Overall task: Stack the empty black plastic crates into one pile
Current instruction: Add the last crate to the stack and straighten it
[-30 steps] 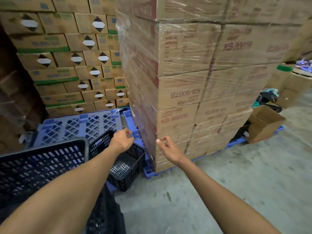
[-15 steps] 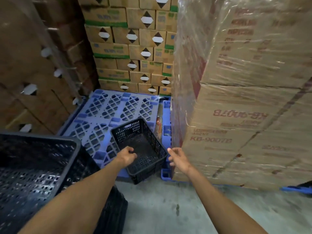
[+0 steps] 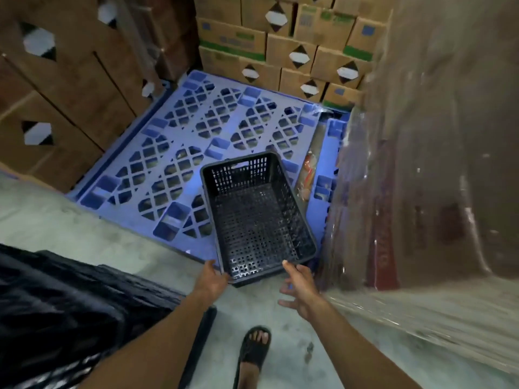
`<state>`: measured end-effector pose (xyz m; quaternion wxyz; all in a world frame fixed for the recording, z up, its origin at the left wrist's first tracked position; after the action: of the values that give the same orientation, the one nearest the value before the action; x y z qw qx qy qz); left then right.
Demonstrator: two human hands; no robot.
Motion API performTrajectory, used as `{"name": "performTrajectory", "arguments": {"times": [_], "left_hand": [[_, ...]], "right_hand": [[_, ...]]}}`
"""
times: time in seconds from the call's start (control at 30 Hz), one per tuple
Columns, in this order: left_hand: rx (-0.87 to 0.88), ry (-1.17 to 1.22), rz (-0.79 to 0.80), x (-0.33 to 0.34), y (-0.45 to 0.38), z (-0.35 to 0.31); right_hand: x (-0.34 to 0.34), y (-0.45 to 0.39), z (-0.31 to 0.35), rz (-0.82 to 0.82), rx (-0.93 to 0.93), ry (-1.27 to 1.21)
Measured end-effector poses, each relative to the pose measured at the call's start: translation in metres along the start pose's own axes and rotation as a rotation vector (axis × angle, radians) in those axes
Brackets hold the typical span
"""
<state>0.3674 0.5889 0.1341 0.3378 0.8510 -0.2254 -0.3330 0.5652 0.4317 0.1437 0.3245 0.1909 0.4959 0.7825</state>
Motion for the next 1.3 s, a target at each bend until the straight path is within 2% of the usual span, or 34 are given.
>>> {"name": "performTrajectory", "arguments": {"times": [0.17,0.23,0.5,0.63,0.87,1.0,1.13,1.3], "left_hand": [[-0.064,0.081,-0.073,0.024,-0.092,0.029],[-0.089,0.12,-0.103,0.03,-0.119,0.032],[-0.07,0.215,-0.099,0.06,-0.203,0.077],[-0.069,0.287,-0.07,0.059,-0.181,0.044],[-0.039,0.295,-0.098,0.015,-0.12,-0.039],[0.048,0.267,-0.149,-0.028,-0.06,-0.089],[0.174,0.299,-0.231,-0.079,0.012,-0.147],[0.253,0.211,-0.341,-0.144,0.112,-0.21]], "right_hand": [[0.007,-0.125,-0.035,-0.021,0.157,-0.156],[0.015,-0.162,-0.05,0.032,0.236,-0.203],[0.017,-0.242,-0.074,0.091,0.329,-0.209],[0.022,-0.251,-0.059,0.11,0.323,-0.596],[0.024,-0.179,0.027,0.126,0.205,-0.583],[0.026,-0.102,0.081,0.115,0.099,-0.527],[0.032,-0.012,0.139,0.18,-0.009,-0.477],[0.03,0.101,0.196,0.217,-0.167,-0.469]]}}
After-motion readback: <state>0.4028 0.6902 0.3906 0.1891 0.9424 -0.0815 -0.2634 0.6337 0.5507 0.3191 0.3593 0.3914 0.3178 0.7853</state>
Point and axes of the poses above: each hand's wrist, its own y-axis away from the middle knuckle, its own x-axis out of the palm, z = x × y, the point moved 10 cm from there along -y, towards the middle knuckle, and after that the axes turned 3 degrees about x, right-handed, at the moved point
